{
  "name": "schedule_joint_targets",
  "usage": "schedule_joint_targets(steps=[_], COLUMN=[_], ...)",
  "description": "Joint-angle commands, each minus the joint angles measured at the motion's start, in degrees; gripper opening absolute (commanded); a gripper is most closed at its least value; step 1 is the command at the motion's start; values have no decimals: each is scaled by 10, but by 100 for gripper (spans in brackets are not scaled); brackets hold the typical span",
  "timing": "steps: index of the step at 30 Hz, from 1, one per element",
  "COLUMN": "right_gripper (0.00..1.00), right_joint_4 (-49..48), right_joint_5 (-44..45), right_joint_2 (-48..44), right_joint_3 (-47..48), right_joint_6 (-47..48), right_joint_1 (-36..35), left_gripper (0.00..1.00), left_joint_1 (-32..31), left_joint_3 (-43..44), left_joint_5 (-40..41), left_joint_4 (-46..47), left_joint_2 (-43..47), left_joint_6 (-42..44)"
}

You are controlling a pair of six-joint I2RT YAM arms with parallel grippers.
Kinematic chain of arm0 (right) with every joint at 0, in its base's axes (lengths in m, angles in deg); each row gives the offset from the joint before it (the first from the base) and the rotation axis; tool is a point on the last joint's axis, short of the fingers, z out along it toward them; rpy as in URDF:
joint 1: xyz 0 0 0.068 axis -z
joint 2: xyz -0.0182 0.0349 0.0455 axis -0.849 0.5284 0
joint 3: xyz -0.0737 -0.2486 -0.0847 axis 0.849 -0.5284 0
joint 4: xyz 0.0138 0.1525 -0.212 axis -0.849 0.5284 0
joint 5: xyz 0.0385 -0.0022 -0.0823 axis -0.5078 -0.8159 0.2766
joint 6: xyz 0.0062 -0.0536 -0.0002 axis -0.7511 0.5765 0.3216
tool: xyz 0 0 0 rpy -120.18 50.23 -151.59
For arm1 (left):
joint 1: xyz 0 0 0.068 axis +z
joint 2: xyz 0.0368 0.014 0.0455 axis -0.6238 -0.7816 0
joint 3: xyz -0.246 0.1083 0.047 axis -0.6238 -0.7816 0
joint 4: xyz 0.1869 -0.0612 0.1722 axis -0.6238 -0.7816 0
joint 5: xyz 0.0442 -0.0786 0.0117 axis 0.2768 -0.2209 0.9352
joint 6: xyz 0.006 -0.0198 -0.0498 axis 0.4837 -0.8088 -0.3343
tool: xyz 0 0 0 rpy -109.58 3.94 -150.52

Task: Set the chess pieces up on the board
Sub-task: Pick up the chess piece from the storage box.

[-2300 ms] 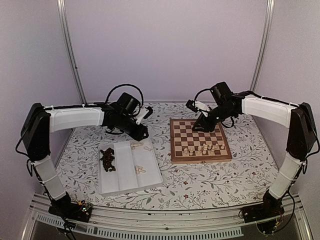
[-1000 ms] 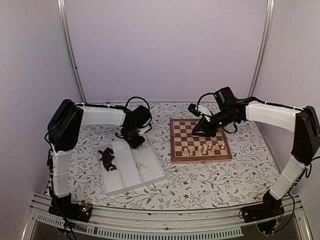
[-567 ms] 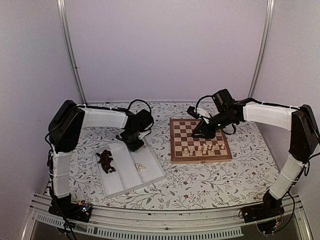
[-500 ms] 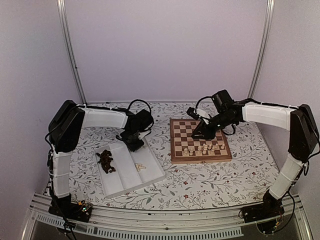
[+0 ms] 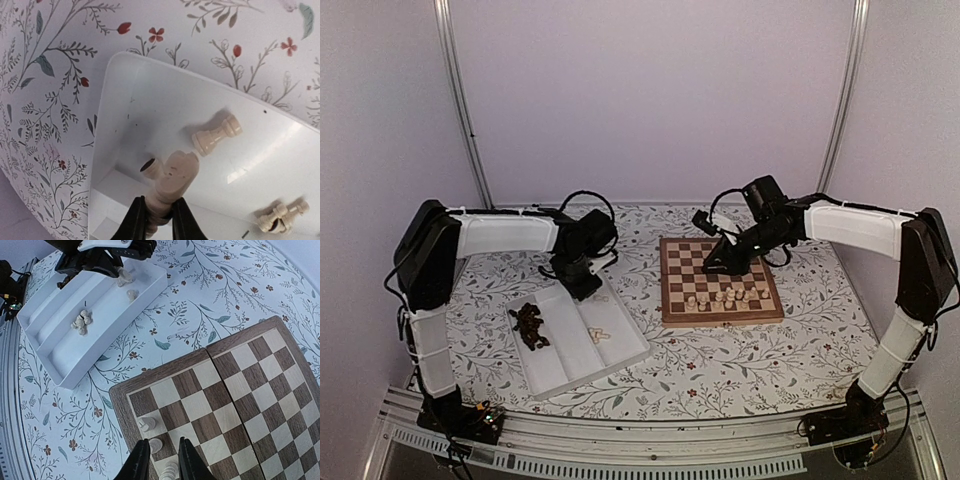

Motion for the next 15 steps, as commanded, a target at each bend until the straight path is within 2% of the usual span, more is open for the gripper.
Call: schedule_joint_targets(steps=[1, 7, 12, 15], right_gripper=[24, 24, 29, 33], right_joint_4=[21, 53, 50, 67], right_joint_5=[-32, -47, -102, -153], right_joint_2=[-8, 6, 54, 110], right_joint_3=[31, 74, 149, 214], right_joint_6=[0, 9, -50, -101], right_joint_1=[-13, -59, -85, -94], left_gripper=[15, 14, 15, 15], left_joint_1=[1, 9, 16, 18], left_joint_3=[-19, -76, -143, -161], left_joint_5=[-71, -165, -275, -308], left_joint_4=[12, 79, 167, 188], left_joint_2=[88, 158, 221, 247], left_joint_6=[-9, -10, -15, -29])
